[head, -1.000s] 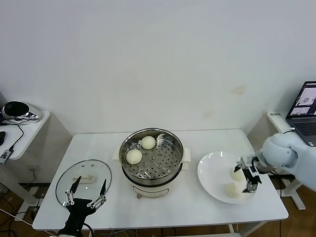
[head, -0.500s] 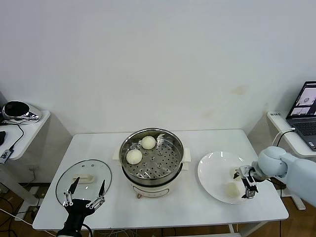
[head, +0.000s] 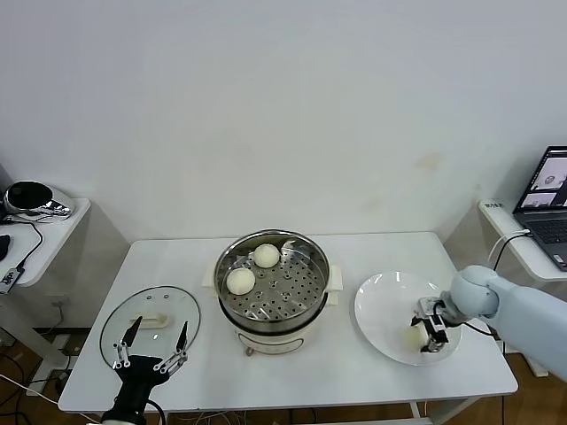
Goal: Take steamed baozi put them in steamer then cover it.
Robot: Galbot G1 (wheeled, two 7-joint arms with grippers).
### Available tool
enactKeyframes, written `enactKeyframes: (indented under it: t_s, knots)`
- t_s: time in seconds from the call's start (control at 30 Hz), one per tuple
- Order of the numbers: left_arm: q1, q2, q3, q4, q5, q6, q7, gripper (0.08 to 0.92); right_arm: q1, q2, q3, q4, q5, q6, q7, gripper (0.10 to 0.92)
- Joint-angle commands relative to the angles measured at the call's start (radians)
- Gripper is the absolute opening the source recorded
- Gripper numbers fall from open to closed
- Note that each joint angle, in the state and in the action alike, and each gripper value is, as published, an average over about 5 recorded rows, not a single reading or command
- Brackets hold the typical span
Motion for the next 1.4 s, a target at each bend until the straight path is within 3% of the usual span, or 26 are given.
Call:
enactKeyframes:
  t_s: [0.03,0.43,0.67,0.97,1.13,1.4]
  knots:
    - [-0.001,0.001,-0.001,-0.002,-0.001,0.0,0.0,0.823,0.03,0.017,-0.008,-0.017,0.022,-0.005,-0.007,0.558]
    - [-0.004,0.01,-0.004,-0.017,-0.009,0.0,0.001,0.823,0.513,0.025,-0.19,0.041,0.208,-0.022,-0.088,0.549]
    - [-0.008,0.014,-0.007,-0.023,-0.02,-0.001,0.001,0.823,0.812,0.199,-0.318,-0.009,0.308,0.001,-0.103,0.552]
    - [-0.011,0.017,-0.026,-0.014,-0.038,-0.003,-0.001,0.823,0.871,0.453,-0.391,-0.024,0.391,0.134,-0.057,0.557]
    - [-0.012,0.01,-0.036,-0.017,-0.038,-0.006,-0.002,0.823,0.832,0.576,-0.437,-0.006,0.373,0.226,-0.055,0.559]
    - [-0.002,-0.003,-0.045,-0.046,-0.038,-0.005,-0.004,0.823,0.735,0.731,-0.47,-0.101,0.169,0.457,-0.036,0.565]
